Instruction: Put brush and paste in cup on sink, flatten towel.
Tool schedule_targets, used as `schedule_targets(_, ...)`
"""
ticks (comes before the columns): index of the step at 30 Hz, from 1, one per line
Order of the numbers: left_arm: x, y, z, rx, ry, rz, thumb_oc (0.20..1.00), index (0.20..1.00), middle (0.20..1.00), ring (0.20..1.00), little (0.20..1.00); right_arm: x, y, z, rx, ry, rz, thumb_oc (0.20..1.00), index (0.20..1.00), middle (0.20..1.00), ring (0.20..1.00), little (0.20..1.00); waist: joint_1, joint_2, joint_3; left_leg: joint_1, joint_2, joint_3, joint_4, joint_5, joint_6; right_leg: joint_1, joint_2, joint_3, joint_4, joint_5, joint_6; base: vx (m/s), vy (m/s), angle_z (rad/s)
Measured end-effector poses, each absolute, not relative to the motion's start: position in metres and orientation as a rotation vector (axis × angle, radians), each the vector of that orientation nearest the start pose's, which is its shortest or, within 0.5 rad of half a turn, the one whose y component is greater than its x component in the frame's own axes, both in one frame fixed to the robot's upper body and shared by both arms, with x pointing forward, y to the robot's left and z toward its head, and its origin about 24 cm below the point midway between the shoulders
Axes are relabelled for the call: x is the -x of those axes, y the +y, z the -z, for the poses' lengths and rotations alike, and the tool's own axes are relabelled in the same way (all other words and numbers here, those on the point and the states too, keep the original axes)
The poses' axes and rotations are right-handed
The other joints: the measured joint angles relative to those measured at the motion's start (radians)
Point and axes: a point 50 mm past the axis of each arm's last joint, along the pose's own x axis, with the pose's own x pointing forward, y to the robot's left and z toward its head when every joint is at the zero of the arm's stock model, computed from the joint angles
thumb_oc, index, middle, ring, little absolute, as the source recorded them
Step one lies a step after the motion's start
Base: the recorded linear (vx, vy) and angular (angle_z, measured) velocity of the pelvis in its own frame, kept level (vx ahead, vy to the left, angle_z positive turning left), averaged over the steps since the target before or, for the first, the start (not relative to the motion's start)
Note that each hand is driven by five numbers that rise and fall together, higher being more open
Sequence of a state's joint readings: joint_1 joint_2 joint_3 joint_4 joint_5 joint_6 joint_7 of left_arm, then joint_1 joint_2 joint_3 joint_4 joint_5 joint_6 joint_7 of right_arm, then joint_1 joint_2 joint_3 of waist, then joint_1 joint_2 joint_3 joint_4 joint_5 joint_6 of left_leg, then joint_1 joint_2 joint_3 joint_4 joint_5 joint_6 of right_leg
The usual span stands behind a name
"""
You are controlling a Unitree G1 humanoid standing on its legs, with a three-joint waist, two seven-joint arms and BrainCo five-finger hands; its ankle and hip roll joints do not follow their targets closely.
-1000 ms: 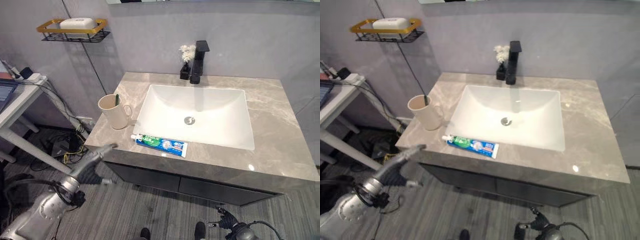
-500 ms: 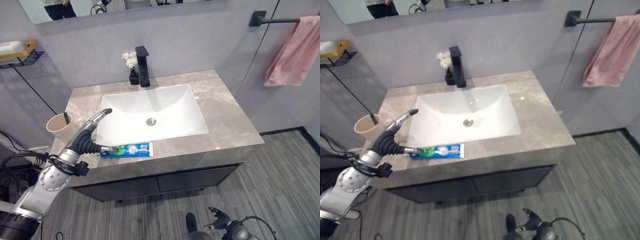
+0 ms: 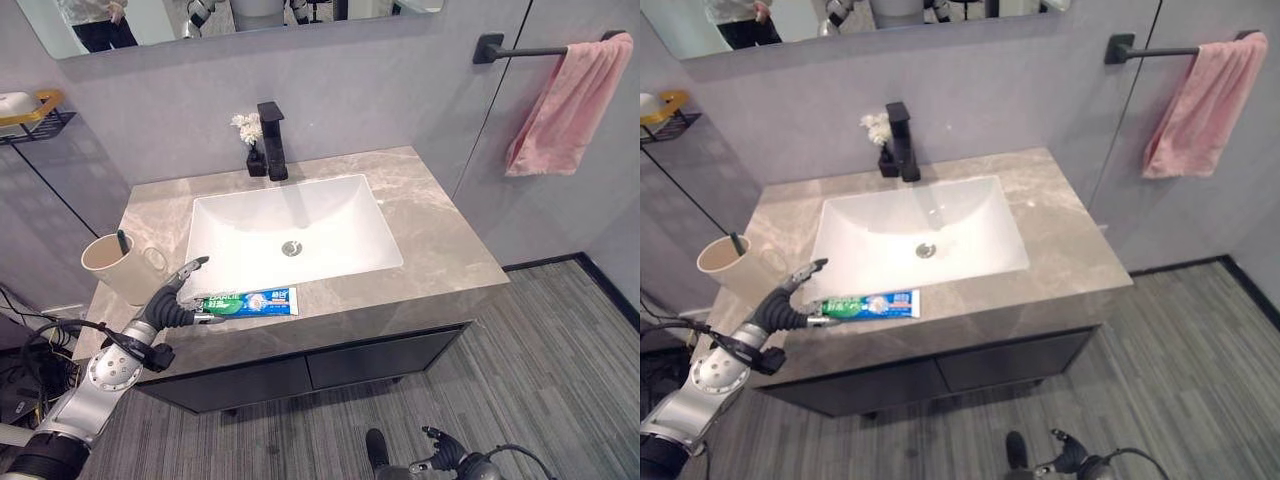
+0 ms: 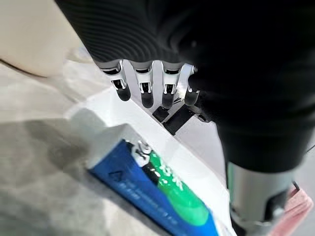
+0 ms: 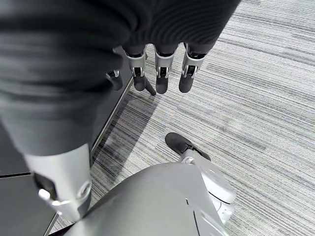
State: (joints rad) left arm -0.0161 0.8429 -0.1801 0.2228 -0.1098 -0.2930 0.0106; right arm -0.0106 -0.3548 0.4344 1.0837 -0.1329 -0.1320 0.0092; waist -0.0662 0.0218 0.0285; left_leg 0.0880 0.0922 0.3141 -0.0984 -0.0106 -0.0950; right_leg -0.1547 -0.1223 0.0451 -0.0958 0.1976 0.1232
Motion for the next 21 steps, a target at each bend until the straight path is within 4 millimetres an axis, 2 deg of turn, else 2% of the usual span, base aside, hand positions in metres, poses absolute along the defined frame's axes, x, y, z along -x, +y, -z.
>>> schedule_targets(10,-0.248,0.286,-0.064,-0.763,0.025,0.146,1.0,1.0,1.0,1.0,1.0,-0.128,-0.233,0.142,0.641,0.972,-0.312,1.0,1.0,1.0,1.0,1.0,-0.002,0.01,0.026,0.0,0.001,-0.001,0.0,0.0,0.001,-0.002,0.001,-0.001,0.0,0.0,0.0,0.0,0.0,0.0)
schedule_targets(16,-0.249,0.279,-0.055,-0.788,0.05,0.193,1.0,1.0,1.0,1.0,1.0,-0.127,-0.237,0.14,0.633,0.969,-0.287,1.0,1.0,1.0,1.0,1.0,-0.004,0.007,0.03,0.0,0.001,-0.001,0.0,0.0,0.0,-0.004,0.001,-0.002,0.0,-0.001,0.0,0.0,0.0,0.0)
schedule_targets(17,-0.249,0.279,-0.055,-0.789,0.051,0.192,0.558,0.558,0.558,0.558,0.558,-0.128,-0.237,0.14,0.633,0.967,-0.287,1.0,1.0,1.0,1.0,1.0,-0.004,0.007,0.03,0.0,0.0,0.0,0.0,0.0,0.0,-0.004,0.001,-0.001,0.0,-0.001,0.0,0.0,0.0,0.0)
schedule_targets(18,-0.249,0.279,-0.055,-0.791,0.051,0.192,0.479,0.479,0.479,0.479,0.479,-0.128,-0.237,0.14,0.632,0.962,-0.289,1.0,1.0,1.0,1.0,1.0,-0.004,0.007,0.03,0.0,0.0,0.0,0.0,0.0,0.0,-0.003,0.001,-0.001,0.0,-0.001,0.0,0.0,0.0,0.0)
schedule_targets(19,-0.249,0.278,-0.055,-0.816,0.05,0.197,0.445,0.445,0.445,0.445,0.445,-0.129,-0.236,0.14,0.63,0.959,-0.29,1.0,1.0,1.0,1.0,1.0,-0.004,0.007,0.03,0.001,0.0,0.0,0.0,0.0,0.0,-0.003,0.0,-0.001,0.0,-0.001,0.0,0.0,0.0,0.0)
schedule_targets(21,-0.252,0.279,-0.055,-0.828,0.047,0.188,0.423,0.423,0.423,0.423,0.423,-0.128,-0.236,0.14,0.631,0.959,-0.289,1.0,1.0,1.0,1.0,1.0,-0.004,0.007,0.03,0.0,0.0,-0.002,0.0,-0.001,0.001,-0.001,0.0,-0.003,0.0,-0.001,0.0,0.0,0.0,0.0)
